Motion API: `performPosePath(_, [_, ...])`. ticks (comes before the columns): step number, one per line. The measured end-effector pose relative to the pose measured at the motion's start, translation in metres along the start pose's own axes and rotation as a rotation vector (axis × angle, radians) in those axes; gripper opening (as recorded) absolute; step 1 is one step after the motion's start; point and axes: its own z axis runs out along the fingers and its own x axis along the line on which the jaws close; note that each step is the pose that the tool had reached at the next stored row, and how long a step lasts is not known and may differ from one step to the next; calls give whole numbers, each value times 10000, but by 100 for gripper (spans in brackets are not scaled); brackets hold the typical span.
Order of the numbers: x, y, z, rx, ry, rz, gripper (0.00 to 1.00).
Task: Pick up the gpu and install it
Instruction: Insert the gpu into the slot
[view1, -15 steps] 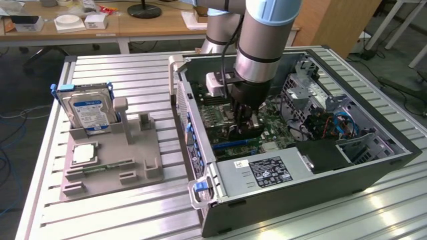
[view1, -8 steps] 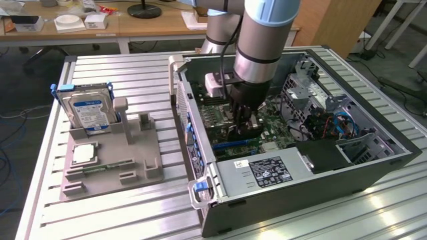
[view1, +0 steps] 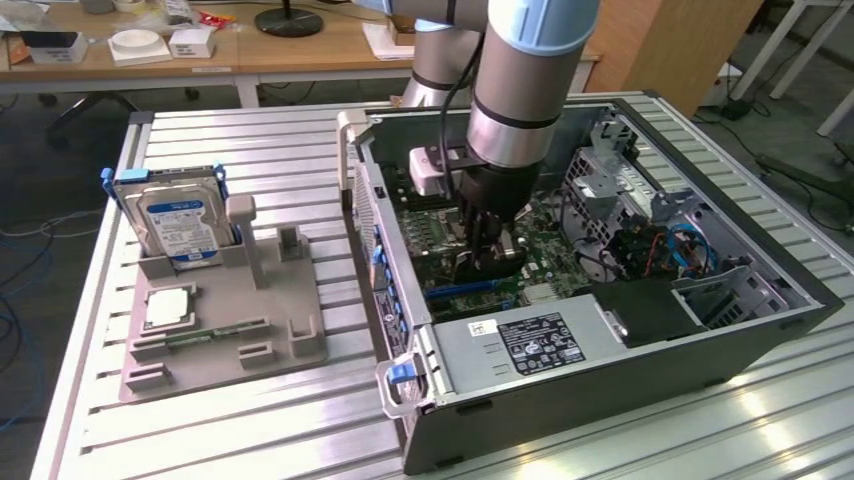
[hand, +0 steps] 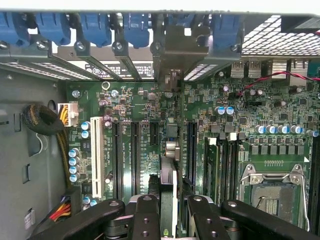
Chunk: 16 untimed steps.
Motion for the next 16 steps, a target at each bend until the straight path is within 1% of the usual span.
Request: performPosePath(16, [1,9,31,-2,0,0,26])
